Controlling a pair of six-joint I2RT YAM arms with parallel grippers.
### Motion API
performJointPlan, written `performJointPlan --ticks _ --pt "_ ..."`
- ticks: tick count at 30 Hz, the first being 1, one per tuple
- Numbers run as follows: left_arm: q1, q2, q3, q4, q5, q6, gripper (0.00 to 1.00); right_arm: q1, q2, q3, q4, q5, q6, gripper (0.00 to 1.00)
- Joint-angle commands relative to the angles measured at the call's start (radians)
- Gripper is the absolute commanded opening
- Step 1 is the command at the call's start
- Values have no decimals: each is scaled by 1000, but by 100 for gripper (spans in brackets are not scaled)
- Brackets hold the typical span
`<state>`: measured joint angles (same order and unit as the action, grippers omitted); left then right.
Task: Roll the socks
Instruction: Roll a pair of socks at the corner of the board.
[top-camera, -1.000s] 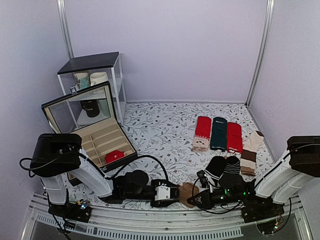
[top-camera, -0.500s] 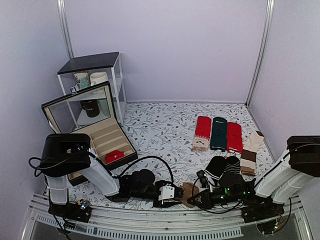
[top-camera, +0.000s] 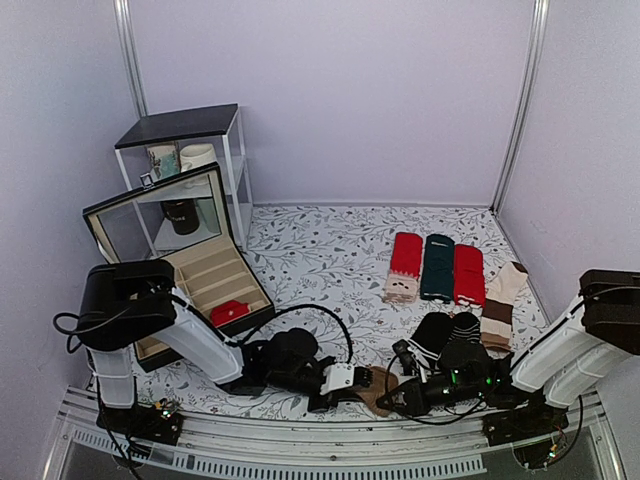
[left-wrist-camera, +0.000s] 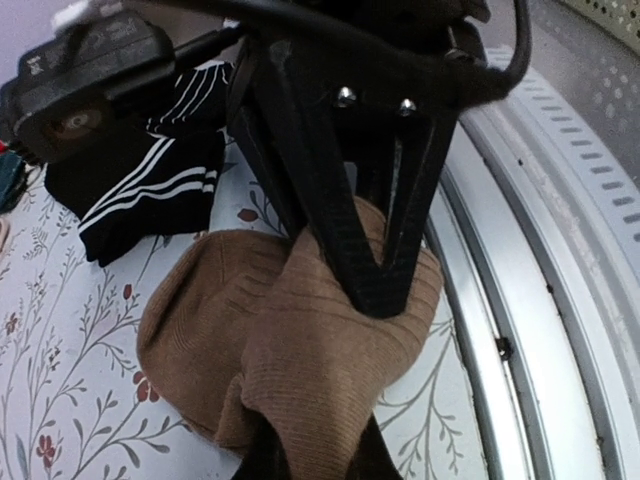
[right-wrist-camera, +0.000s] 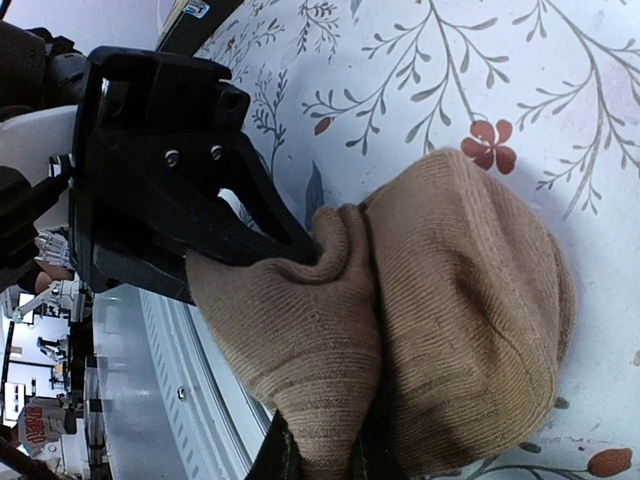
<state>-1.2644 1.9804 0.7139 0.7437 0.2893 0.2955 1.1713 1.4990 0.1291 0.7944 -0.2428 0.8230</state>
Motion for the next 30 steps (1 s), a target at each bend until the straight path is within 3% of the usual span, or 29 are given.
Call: performJointPlan --ticks 1,5,9,16,22,26,30 --pt "-28 13 20 -298 158 -81 0 -31 27 -13 -268 7 -33 8" --pt "-18 19 77 -504 151 -153 0 -39 -25 13 -354 61 -53 31" --pt "-10 34 71 -590 152 -241 0 -39 -149 67 -487 154 -134 44" --pt "12 87 59 -613 155 -341 0 -33 -442 62 -525 317 -332 48" --pt "32 117 44 -613 184 -375 0 117 -655 -30 -441 435 -487 50" --pt "51 125 35 -622 193 -384 0 286 -637 -35 -405 583 -544 50" --pt "63 131 35 -632 198 -384 0 358 -468 13 -403 668 -518 51"
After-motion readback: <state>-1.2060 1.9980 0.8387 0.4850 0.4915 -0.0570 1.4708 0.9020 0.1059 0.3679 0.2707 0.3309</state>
